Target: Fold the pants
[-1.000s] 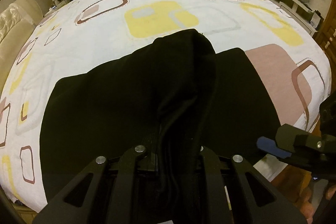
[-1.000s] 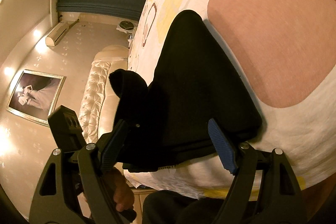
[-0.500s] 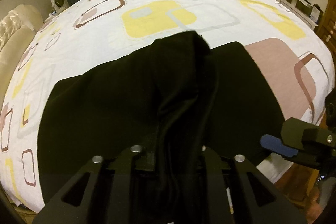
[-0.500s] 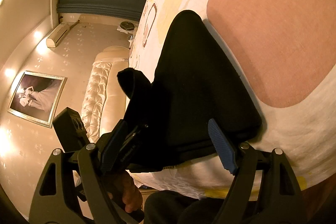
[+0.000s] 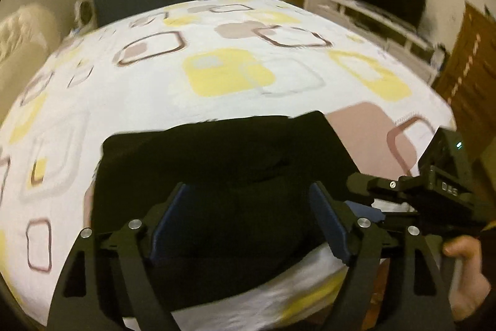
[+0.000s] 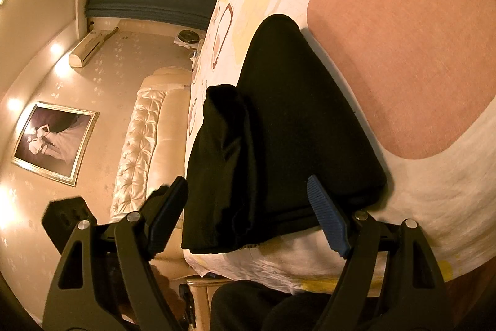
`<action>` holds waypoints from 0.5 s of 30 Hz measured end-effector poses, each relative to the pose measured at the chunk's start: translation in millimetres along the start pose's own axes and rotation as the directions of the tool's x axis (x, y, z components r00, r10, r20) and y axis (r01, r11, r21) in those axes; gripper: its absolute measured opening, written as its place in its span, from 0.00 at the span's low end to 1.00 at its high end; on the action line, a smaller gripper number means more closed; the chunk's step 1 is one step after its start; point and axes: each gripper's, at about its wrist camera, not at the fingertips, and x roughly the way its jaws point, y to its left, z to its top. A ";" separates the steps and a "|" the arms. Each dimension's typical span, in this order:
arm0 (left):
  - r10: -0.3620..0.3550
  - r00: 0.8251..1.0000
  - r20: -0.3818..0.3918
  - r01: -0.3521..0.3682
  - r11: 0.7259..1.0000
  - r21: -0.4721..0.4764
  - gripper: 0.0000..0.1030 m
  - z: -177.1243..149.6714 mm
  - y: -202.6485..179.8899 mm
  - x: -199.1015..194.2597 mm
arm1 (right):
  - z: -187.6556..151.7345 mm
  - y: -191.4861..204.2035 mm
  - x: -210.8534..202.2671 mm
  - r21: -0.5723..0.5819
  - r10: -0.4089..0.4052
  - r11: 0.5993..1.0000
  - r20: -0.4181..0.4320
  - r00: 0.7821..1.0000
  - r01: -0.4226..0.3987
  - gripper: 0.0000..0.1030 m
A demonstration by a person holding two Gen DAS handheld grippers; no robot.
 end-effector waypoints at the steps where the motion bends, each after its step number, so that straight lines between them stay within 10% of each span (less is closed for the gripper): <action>1: -0.011 1.000 -0.003 0.010 0.999 -0.034 0.80 -2.0 12.0 -3.7 | 0.3 0.3 -0.3 0.000 0.001 1.000 0.000 1.000 -0.001 0.77; 11: 0.062 0.998 -0.011 -0.062 0.948 -0.312 0.82 -69.2 156.4 -33.9 | 1.3 8.5 -0.2 -0.033 -0.035 0.999 -0.011 0.999 0.035 0.77; 15: -0.014 0.997 -0.075 -0.019 0.906 -0.422 0.83 -82.3 195.0 -19.2 | 2.6 31.0 -3.7 -0.084 -0.113 0.990 -0.012 0.994 0.112 0.77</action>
